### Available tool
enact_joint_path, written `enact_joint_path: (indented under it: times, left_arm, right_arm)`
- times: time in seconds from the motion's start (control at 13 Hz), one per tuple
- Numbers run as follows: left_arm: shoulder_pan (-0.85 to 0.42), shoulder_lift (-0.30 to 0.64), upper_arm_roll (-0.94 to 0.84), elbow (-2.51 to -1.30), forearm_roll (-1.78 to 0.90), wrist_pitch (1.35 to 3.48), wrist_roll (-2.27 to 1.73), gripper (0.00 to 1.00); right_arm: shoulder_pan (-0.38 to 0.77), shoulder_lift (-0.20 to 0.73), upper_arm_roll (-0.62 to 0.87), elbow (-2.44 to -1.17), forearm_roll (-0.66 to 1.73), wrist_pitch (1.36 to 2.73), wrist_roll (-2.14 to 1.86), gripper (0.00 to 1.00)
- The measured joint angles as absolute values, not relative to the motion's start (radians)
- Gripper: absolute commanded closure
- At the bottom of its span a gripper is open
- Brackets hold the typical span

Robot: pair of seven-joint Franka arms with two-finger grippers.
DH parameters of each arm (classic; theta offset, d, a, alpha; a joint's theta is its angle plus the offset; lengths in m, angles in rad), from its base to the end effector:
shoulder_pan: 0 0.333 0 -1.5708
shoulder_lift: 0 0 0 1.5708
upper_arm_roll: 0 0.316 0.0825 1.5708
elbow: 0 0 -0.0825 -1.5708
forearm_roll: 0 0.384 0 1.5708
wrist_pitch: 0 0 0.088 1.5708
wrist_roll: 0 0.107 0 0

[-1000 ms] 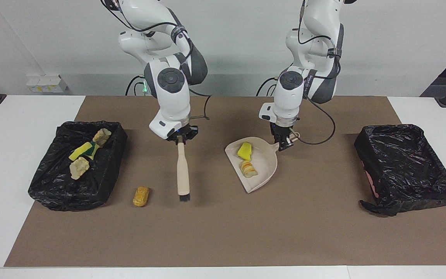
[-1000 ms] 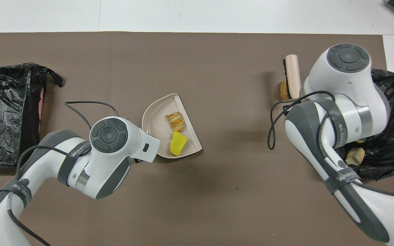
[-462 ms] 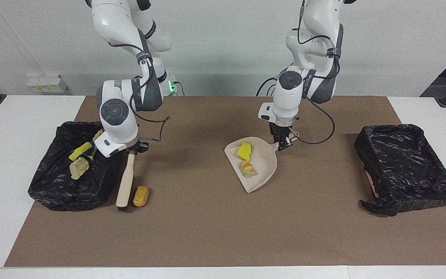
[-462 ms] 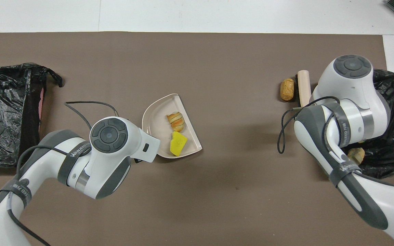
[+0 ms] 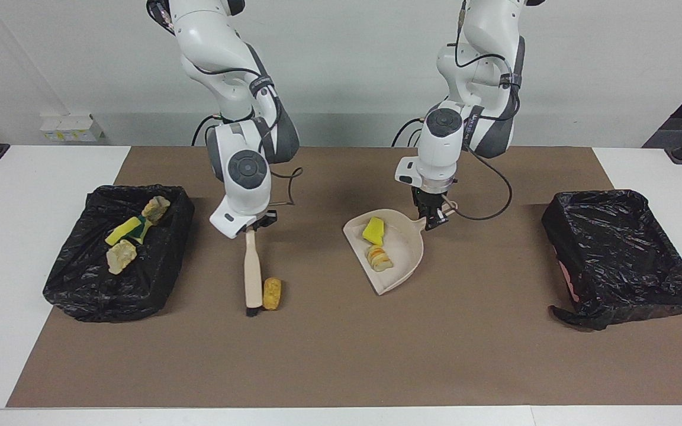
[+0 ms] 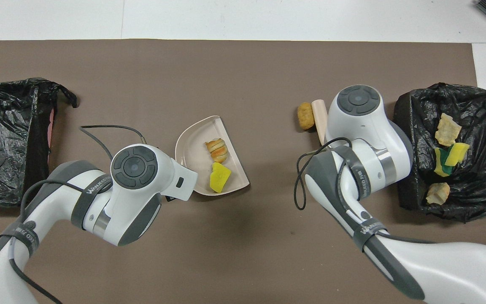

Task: Sweep and dump trash in bin
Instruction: 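Sweep the brown nut into the dustpan with the right gripper's brush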

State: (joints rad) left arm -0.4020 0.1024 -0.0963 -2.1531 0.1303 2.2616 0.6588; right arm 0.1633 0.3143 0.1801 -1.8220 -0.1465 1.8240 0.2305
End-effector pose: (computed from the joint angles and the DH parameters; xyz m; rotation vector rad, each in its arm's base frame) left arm 0.4874 -0.2608 0.3539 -2.4833 1.7716 0.0006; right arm 0.5669 0.1838 0.3459 2.9419 0.2529 -0.4029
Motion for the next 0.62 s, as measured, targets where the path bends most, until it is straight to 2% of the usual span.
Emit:
enact_joint_path:
  times: [0.62]
  left_arm:
    - [-0.402, 0.103, -0.095, -2.154, 0.130, 2.262, 0.659, 1.00]
  right_arm:
    - [0.377, 0.306, 0.235, -1.822, 0.037, 1.824, 0.230, 1.00]
